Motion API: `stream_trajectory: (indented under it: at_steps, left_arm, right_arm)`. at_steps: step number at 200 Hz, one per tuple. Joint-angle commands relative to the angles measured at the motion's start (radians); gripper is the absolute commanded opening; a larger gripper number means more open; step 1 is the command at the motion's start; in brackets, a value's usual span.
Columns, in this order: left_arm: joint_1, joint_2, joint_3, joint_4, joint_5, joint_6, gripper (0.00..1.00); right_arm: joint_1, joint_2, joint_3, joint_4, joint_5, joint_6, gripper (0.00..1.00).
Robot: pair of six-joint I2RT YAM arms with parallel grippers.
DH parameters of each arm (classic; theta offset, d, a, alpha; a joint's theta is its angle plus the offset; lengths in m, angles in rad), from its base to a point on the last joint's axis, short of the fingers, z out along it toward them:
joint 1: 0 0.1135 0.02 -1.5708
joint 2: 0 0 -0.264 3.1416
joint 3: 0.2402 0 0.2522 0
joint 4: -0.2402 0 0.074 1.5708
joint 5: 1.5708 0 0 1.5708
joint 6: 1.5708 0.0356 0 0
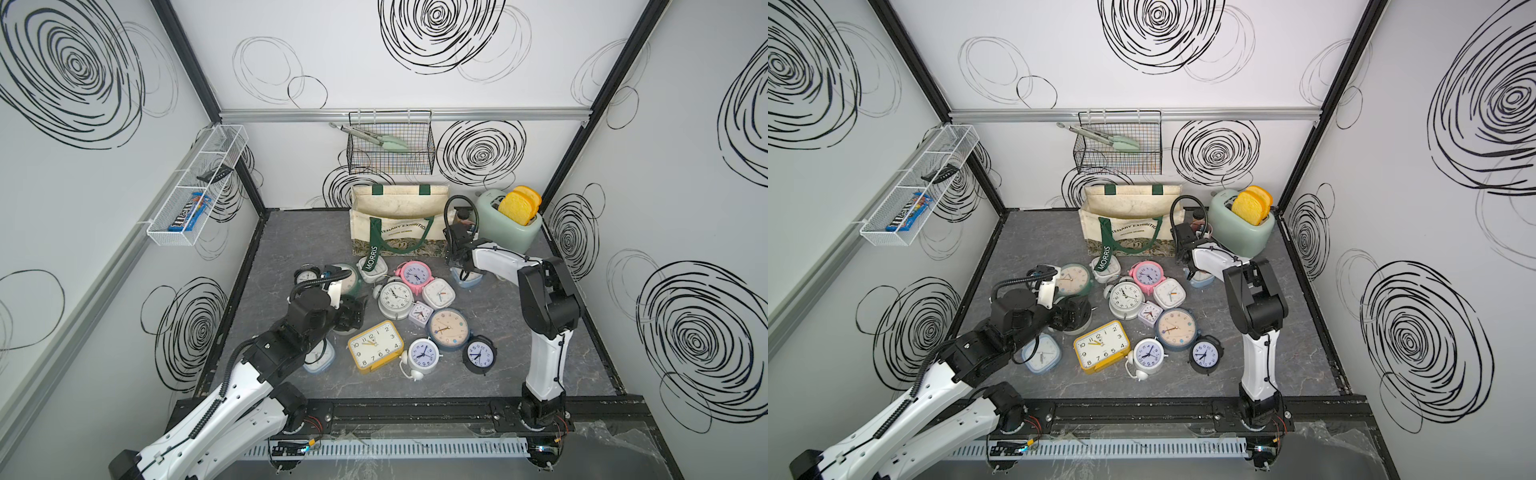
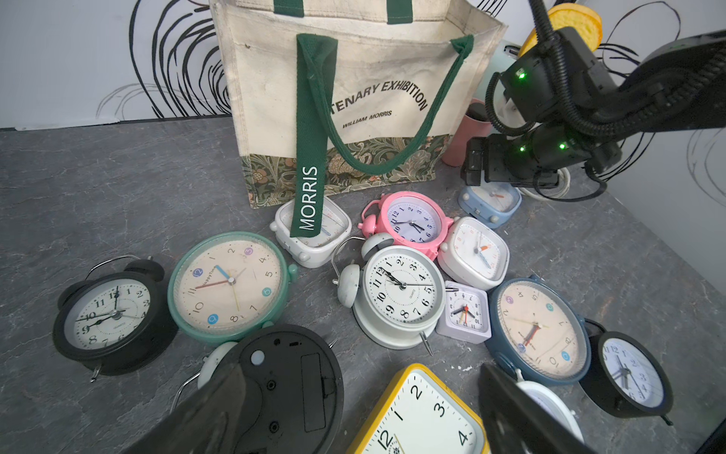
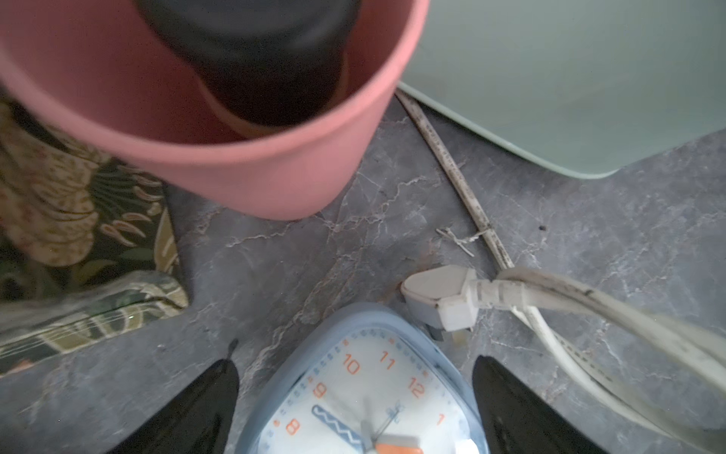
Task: Put the alarm clock into the canvas bag
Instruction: Adjust the alarm at the center of the board.
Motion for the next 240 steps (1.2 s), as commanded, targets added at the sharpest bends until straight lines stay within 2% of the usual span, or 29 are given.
stream_trajectory:
  at_steps: [1, 49, 112, 129, 175, 200, 240]
  left_arm:
    - [-0.018, -0.008, -0.01, 0.027, -0.017, 0.012, 0.96]
    - [-0.019, -0.014, -0.011, 0.03, -0.021, 0.012, 0.96]
    - [-0.03, -0.027, -0.016, 0.031, -0.019, 0.012, 0.96]
    - [-0.035, -0.029, -0.017, 0.032, -0.017, 0.013, 0.96]
    - [-0.044, -0.036, -0.015, 0.03, -0.008, 0.008, 0.96]
    - [-0.051, -0.031, -0.014, 0.028, -0.008, 0.008, 0.96]
    - [-0.055, -0.04, -0.017, 0.03, -0.011, 0.009, 0.96]
  right_arm:
    - [0.015, 0.016, 0.032, -0.094, 0.074, 0.043, 0.97]
    - [0.051, -0.065, -0.031, -0.122, 0.11, 0.038, 0.97]
    - [0.046, -0.248, -0.235, -0.101, 0.07, -0.007, 0.97]
    - [0.016, -0.299, -0.283, -0.071, -0.016, -0.041, 0.97]
    - [-0.075, -0.401, -0.339, 0.011, -0.358, -0.091, 0.97]
    - [-0.085, -0.379, -0.288, -0.016, -0.371, -0.037, 0.97]
    - [-0.143, -0.252, -0.164, -0.124, -0.411, 0.078, 0.97]
